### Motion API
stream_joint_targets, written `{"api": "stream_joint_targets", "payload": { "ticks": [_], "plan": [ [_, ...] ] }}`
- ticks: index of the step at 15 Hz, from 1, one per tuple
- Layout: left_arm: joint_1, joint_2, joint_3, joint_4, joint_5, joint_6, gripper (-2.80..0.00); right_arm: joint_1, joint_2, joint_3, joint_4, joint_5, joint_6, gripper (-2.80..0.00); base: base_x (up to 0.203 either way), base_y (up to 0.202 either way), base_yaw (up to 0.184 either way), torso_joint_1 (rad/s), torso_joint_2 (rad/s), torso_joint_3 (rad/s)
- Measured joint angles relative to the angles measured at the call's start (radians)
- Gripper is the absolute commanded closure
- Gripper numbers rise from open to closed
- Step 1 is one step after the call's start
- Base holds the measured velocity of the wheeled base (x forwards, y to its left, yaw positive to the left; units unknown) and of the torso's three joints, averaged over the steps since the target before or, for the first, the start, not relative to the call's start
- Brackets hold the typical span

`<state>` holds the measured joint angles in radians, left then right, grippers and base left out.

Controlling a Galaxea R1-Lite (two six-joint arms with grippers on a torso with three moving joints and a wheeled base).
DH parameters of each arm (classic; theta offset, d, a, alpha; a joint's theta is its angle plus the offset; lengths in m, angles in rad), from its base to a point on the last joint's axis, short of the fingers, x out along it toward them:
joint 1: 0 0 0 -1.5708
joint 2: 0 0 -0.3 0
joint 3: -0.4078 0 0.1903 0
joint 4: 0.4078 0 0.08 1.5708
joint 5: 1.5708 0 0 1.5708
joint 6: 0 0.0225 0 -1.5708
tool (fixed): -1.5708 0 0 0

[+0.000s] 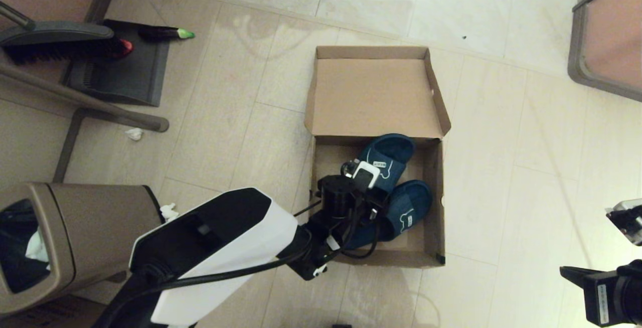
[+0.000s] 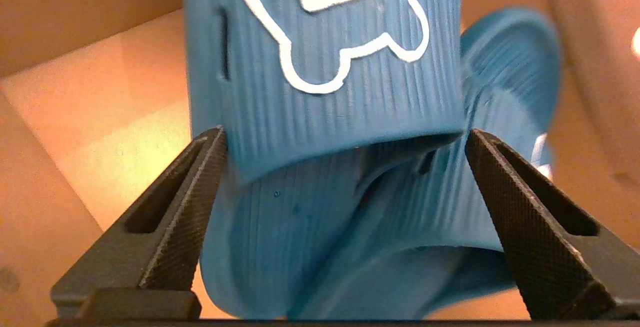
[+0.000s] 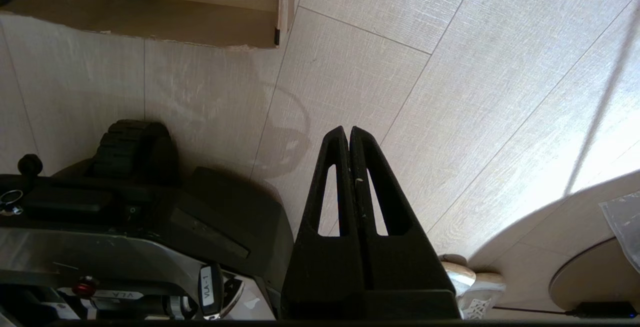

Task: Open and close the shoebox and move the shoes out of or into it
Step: Put the shoes into the shoe box

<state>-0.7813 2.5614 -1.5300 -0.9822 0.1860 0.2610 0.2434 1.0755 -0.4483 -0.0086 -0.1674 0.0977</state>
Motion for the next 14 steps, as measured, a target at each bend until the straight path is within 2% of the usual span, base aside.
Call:
{"api": "stream_joint_targets", "payload": {
  "ticks": [5, 8, 11, 14],
  "plan": [
    [0.030, 0.093, -0.170, -0.016, 0.000, 0.081, -2.80, 0.000, 0.001, 0.006, 0.000, 0.003, 0.000, 0.00, 0.000, 0.000, 0.000, 0.000, 0.00, 0.000],
    [0.062, 0.141, -0.228, -0.007, 0.004, 0.130, -2.80, 0.000, 0.004, 0.009, 0.001, 0.005, 0.000, 0.00, 0.000, 0.000, 0.000, 0.000, 0.00, 0.000],
    [0.107, 0.154, -0.141, 0.009, 0.005, 0.220, -2.80, 0.000, 0.007, 0.013, 0.000, 0.007, -0.001, 0.00, 0.000, 0.000, 0.000, 0.000, 0.00, 0.000],
    [0.144, 0.123, 0.032, 0.007, 0.002, 0.240, -2.80, 0.000, 0.008, 0.020, 0.000, 0.009, 0.000, 0.00, 0.000, 0.000, 0.000, 0.000, 0.00, 0.000]
  ]
}}
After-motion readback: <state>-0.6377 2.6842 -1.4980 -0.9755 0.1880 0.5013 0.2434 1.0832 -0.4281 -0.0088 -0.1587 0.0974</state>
